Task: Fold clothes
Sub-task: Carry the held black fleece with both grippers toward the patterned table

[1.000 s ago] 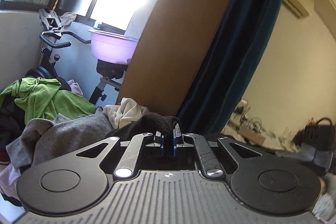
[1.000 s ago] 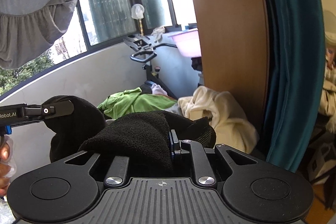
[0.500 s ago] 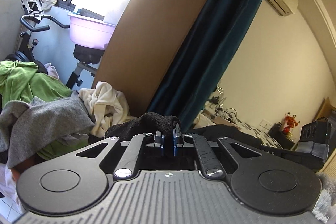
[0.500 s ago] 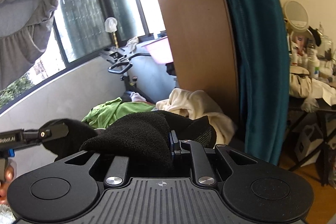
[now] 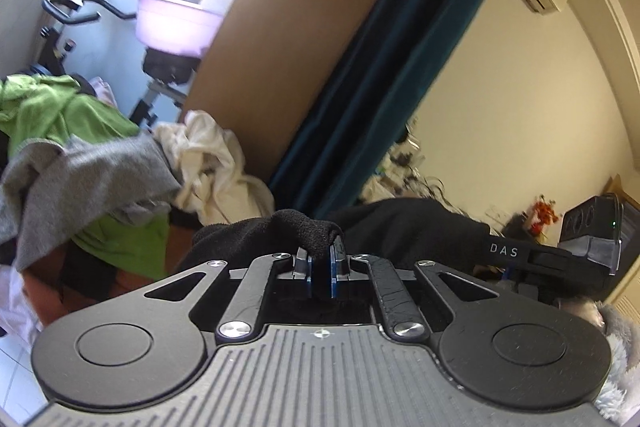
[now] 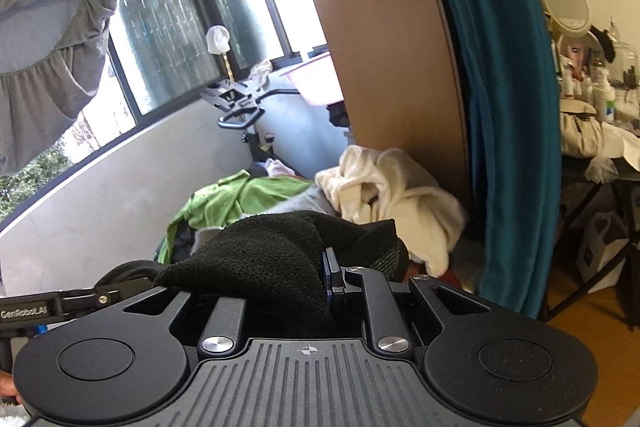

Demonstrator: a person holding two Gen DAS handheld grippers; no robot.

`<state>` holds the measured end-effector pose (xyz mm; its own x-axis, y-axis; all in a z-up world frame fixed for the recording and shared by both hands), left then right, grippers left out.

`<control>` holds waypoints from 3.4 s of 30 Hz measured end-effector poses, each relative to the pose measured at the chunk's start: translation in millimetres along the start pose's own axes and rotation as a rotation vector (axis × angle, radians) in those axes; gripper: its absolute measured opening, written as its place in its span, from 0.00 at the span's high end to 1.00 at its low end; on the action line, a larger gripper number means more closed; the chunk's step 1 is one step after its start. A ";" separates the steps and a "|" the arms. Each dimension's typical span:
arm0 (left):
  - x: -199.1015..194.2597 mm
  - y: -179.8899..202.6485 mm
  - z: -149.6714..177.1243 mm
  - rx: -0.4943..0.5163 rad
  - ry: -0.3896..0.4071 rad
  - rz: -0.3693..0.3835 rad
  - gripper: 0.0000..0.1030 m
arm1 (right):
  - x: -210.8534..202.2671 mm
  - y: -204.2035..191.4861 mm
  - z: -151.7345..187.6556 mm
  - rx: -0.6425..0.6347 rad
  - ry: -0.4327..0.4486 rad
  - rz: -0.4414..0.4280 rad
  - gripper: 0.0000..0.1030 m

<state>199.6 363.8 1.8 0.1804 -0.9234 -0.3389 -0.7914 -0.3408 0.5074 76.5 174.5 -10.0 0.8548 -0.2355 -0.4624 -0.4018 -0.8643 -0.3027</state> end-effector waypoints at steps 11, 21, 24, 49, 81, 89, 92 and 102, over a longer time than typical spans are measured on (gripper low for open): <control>79.2 91.3 35.9 0.101 -0.162 0.208 0.92 | -60.4 87.7 14.3 0.085 0.054 0.124 0.86; 198.7 248.2 88.0 0.166 -0.253 0.341 0.92 | -172.1 286.4 12.4 0.169 0.173 0.276 0.86; 240.5 308.2 108.0 0.177 -0.261 0.386 0.92 | -214.8 349.5 11.0 0.179 0.208 0.333 0.86; 534.9 620.0 214.9 0.184 -0.435 0.752 0.92 | -393.0 730.2 -16.1 0.227 0.255 0.693 0.86; 889.1 862.7 101.4 0.184 -0.144 0.808 0.92 | -401.3 1250.6 -245.1 0.216 0.485 0.536 0.86; 985.4 947.0 58.2 0.089 0.074 0.579 0.92 | -424.7 1419.8 -360.7 0.088 0.527 0.381 0.86; 1005.8 972.5 42.0 0.063 0.175 0.520 0.92 | -424.9 1467.5 -388.0 0.033 0.533 0.369 0.86; 1112.4 971.7 102.6 0.040 0.014 0.299 0.92 | -314.7 1596.6 -306.2 0.078 0.162 0.386 0.86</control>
<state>-428.7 -976.5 36.6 -0.0561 -0.9842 -0.1682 -0.8330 -0.0467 0.5513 -733.5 -1267.5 -92.5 0.6750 -0.6074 -0.4190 -0.7207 -0.6644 -0.1979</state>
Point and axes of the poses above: each gripper's, at about its wrist camera, not at the fingertips, and x roughly the way its jaws point, y to its right, z to its underside, the point moved 9 cm from there along x, roughly the way its jaws point, and after that the axes turned 2 degrees about y, right-handed, at the moved point
